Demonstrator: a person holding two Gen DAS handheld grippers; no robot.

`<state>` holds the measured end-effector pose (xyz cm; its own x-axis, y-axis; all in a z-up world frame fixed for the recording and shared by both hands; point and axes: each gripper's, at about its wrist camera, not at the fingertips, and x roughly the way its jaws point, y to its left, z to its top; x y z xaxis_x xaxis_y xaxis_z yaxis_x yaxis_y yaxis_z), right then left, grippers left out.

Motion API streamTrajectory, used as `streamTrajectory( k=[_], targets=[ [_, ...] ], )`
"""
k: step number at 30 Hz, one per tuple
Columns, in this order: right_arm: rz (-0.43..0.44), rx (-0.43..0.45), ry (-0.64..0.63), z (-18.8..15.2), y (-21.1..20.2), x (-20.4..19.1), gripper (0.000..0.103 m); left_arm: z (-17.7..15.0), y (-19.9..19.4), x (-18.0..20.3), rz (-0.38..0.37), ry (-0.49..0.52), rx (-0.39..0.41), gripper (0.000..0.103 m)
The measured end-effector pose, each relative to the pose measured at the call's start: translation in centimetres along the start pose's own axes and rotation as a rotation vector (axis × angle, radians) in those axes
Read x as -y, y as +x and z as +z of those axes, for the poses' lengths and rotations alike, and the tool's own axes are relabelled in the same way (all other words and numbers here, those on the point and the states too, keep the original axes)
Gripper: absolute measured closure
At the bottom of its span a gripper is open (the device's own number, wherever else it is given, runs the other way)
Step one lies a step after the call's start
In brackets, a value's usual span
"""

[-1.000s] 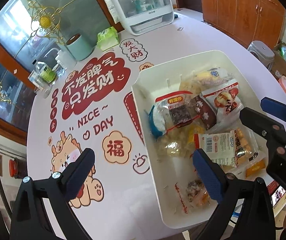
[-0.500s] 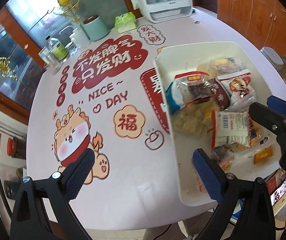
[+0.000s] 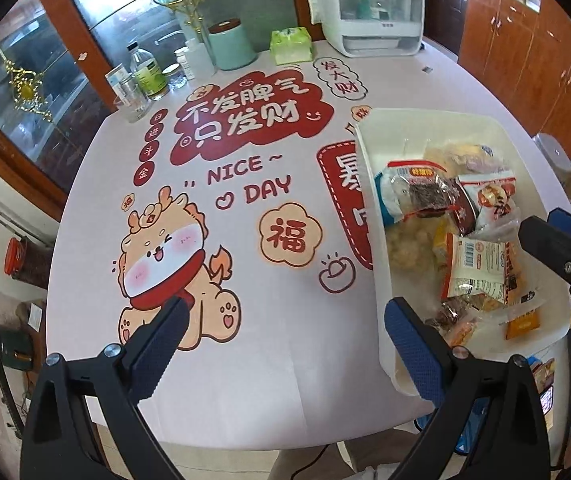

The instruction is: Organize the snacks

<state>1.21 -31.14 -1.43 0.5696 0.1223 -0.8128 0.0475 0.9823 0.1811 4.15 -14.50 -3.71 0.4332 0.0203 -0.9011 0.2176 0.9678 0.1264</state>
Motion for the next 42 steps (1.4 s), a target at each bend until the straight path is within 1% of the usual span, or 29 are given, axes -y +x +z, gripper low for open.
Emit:
streamTrajectory(
  k=[5,8,10,14,31,42],
  targets=[
    [-0.002,0.011,-0.034,0.3,-0.8,-1.7,0.055,0.3,-1.2,-1.8,-0.007,-0.057,0.037,0.005],
    [0.003,0.008,-0.054,0.3,-1.0,-2.7,0.055,0.3,-2.2,-2.5,0.002,-0.076,0.081,0.005],
    [0.002,0.003,-0.072,0.2,-1.1,-3.3,0.055,0.1,-2.8,-2.8,-0.007,-0.091,0.098,0.005],
    [0.003,-0.009,-0.092,-0.1,-1.2,-4.0,0.055,-0.3,-3.5,-3.3,-0.018,-0.118,0.119,0.005],
    [0.034,-0.025,-0.129,-1.1,-1.7,-6.2,0.054,-2.4,-4.5,-4.6,-0.044,-0.171,0.148,0.005],
    [0.035,-0.030,-0.127,-1.2,-1.7,-6.2,0.054,-2.8,-4.7,-5.0,-0.051,-0.185,0.157,0.005]
  ],
)
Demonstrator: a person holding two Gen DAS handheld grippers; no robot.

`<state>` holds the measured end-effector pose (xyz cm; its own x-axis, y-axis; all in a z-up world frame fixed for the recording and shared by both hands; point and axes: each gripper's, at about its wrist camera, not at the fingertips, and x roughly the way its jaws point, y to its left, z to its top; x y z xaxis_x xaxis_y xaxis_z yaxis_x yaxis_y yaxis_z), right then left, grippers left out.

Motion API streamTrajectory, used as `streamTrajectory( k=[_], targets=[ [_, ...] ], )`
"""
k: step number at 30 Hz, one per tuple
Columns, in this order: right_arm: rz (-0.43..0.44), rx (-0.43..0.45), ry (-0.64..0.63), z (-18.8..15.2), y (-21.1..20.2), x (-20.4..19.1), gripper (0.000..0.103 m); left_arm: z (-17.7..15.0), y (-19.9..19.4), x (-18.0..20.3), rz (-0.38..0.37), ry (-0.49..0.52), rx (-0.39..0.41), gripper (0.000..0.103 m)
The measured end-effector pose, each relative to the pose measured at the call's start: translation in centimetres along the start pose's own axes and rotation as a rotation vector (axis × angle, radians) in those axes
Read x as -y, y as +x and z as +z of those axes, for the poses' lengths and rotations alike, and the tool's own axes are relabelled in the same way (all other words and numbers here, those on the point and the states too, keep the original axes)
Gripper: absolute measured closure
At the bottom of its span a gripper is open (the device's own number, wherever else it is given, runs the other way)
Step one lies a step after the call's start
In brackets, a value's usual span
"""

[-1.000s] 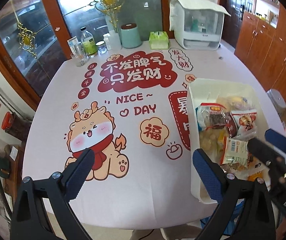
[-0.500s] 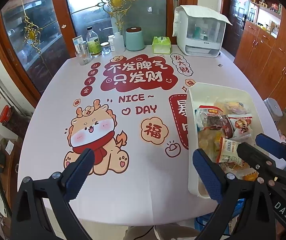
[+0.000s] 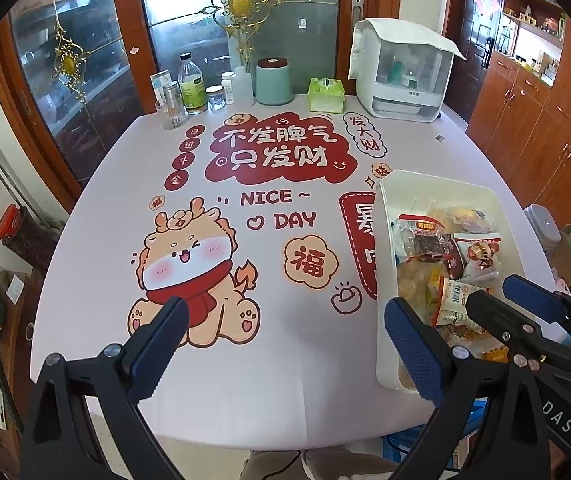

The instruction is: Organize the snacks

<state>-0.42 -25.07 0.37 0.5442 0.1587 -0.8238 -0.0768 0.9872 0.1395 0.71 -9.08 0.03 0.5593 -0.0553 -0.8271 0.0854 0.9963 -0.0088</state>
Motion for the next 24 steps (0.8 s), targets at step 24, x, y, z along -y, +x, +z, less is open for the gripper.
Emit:
streamTrajectory(
  k=[24],
  targets=[
    [-0.006,-0.012,0.012,-0.49,0.51,-0.40,0.054,-0.28,-0.12,-0.18,-0.010,-0.007,0.010,0.005]
  ],
)
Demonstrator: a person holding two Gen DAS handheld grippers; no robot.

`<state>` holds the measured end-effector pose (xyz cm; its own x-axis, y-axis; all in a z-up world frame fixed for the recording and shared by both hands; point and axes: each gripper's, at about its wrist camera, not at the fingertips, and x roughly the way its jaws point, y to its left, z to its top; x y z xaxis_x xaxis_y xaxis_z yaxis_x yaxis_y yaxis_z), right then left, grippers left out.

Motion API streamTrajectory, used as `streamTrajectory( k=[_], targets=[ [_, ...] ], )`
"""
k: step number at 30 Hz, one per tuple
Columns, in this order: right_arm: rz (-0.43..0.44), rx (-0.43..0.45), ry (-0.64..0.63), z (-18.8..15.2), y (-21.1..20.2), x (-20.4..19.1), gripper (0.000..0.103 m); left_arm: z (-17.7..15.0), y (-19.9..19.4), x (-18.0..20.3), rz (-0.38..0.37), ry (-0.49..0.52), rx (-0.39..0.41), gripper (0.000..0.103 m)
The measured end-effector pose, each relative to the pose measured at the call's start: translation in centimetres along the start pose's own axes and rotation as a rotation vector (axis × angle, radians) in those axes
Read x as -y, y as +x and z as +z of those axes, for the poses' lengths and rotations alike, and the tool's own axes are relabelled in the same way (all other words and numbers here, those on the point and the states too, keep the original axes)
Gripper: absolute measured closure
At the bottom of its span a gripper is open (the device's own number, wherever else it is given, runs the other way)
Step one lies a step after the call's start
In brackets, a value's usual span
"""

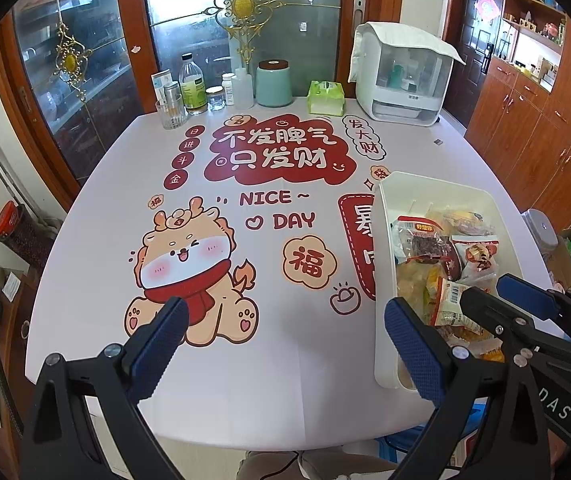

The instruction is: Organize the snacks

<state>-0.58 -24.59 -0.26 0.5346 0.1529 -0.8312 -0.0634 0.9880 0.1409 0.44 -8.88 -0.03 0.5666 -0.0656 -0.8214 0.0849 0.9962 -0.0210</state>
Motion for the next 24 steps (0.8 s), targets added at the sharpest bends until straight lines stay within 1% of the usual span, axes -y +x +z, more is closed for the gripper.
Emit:
streamTrajectory(
  k=[24],
  targets=[
    [0.000,-0.003,0.004,0.24,0.13,0.11,0.054,0.03,0.42,0.09,0.000,-0.005,-0.007,0.005]
  ],
)
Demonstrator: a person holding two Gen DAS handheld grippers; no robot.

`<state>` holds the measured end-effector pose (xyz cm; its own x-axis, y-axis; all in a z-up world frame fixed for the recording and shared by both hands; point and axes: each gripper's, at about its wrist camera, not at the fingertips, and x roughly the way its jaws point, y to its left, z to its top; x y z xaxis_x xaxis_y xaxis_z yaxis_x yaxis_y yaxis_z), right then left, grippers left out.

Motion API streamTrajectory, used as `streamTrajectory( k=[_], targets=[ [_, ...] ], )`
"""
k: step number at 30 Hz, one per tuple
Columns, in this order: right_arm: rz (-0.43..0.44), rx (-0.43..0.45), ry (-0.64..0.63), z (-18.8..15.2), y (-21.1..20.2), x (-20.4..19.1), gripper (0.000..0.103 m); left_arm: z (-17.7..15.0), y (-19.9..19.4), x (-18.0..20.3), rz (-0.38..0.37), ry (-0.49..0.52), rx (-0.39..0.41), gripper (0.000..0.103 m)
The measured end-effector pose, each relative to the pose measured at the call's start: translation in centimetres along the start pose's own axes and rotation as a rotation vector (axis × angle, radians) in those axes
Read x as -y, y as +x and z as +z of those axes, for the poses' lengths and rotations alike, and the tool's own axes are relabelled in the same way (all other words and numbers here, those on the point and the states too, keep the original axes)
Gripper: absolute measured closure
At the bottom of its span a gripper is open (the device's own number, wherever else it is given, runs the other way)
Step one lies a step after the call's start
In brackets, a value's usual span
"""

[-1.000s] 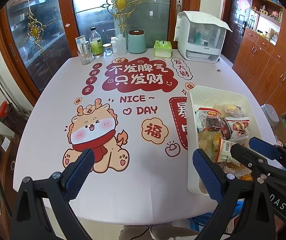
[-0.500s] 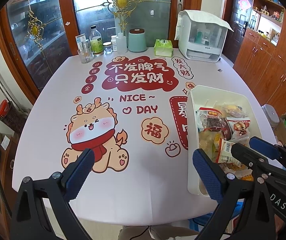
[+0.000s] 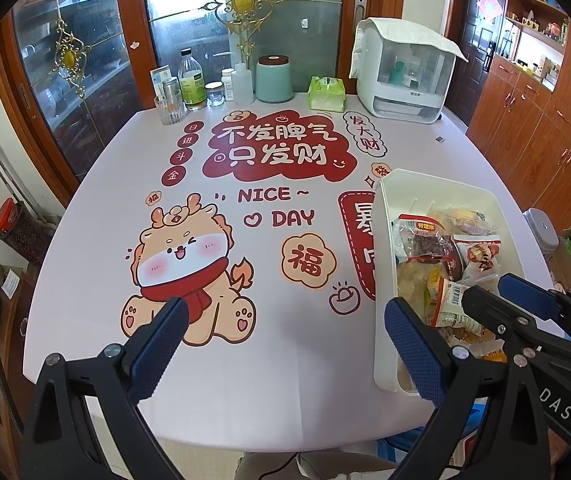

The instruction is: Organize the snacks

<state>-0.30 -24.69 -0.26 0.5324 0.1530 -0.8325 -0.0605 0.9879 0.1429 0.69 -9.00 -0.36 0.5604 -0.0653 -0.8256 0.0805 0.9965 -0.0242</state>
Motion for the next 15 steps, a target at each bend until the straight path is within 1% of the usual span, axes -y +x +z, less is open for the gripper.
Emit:
streamTrajectory(
  k=[15],
  targets=[
    [0.005,-0.005,-0.002,0.00,0.24,-0.01,0.054,-0.39,0.68,-0.10,0.006,-0.010,-0.014,0.005]
  ],
)
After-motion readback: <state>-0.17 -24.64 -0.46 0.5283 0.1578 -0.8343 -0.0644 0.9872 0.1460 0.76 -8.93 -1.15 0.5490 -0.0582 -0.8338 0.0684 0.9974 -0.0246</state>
